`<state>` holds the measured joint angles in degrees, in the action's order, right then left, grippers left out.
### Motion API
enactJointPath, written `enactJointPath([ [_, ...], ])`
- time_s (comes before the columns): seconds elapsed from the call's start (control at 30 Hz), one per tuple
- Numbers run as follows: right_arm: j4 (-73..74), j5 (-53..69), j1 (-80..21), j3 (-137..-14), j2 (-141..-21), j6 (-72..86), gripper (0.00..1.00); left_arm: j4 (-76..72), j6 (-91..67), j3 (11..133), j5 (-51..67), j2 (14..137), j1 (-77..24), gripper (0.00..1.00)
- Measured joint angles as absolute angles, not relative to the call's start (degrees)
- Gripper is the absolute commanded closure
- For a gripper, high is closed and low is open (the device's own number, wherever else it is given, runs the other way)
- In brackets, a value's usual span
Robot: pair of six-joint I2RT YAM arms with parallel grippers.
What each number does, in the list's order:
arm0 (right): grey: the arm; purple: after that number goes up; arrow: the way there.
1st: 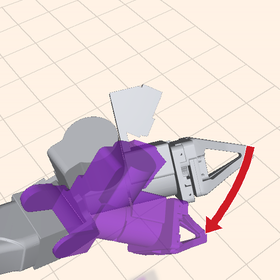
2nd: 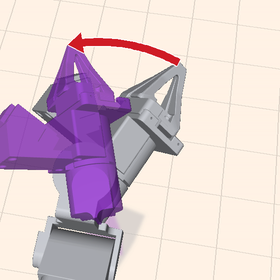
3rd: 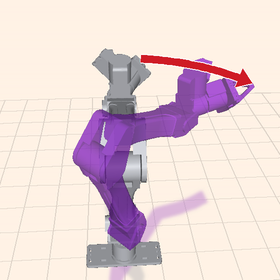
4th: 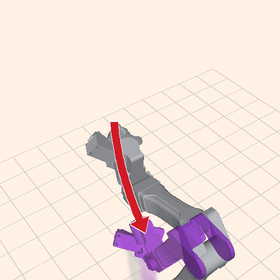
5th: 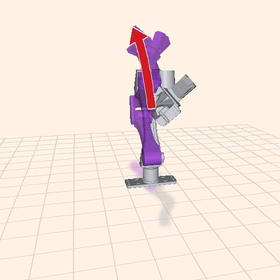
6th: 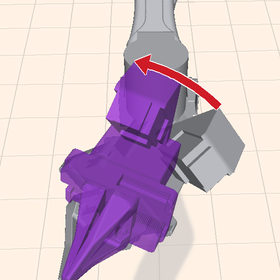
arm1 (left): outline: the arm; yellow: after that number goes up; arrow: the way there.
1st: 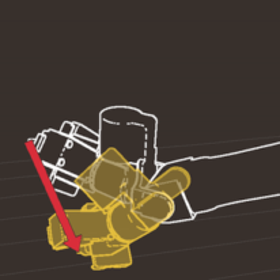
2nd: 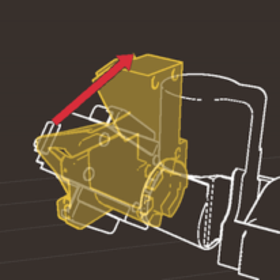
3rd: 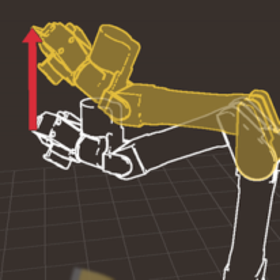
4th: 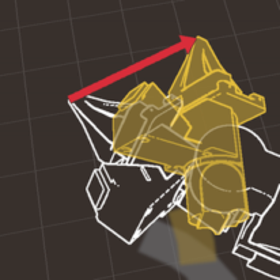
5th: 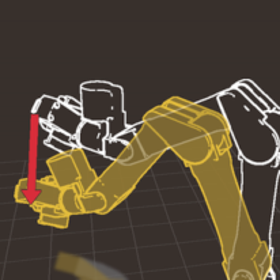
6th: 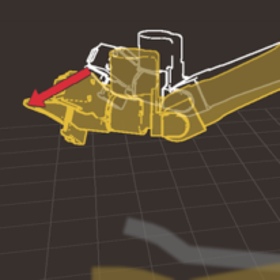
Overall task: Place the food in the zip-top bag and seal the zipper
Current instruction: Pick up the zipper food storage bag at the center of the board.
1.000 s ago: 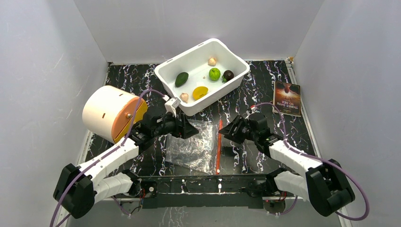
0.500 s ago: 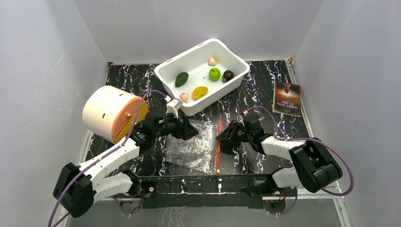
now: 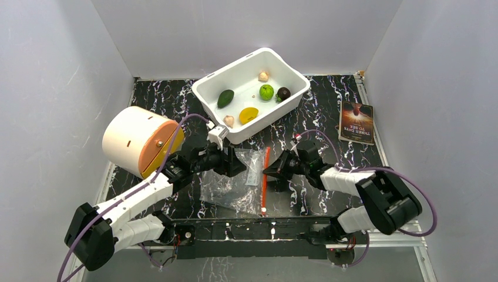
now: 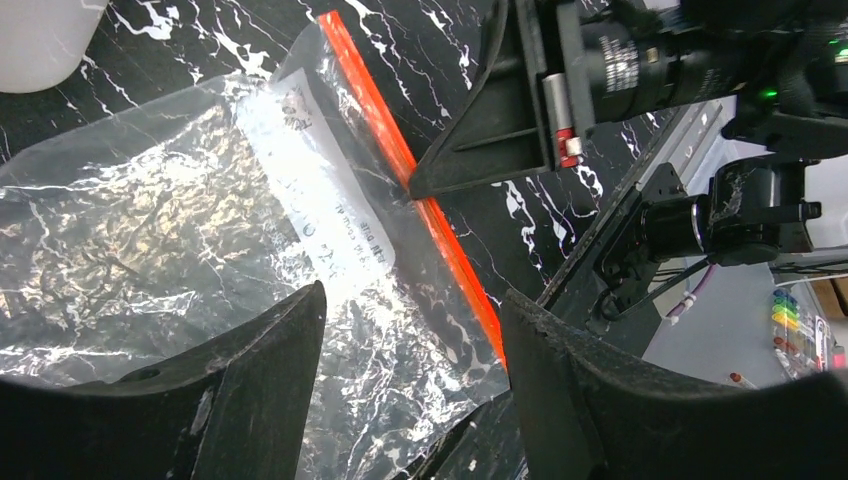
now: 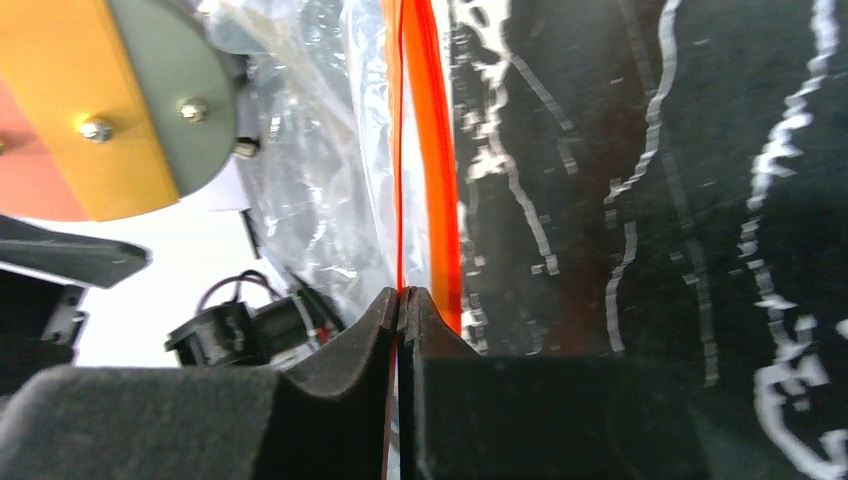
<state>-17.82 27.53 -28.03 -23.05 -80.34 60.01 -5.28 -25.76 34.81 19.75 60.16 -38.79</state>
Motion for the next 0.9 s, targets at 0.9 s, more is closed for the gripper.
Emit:
enactJointPath([
  [0.9,-11.7,10.3,-41.2,-31.8,-65.8,73.0,1.0,-1.0,-26.5,41.8,16.3,63.5,-43.0,0.35],
])
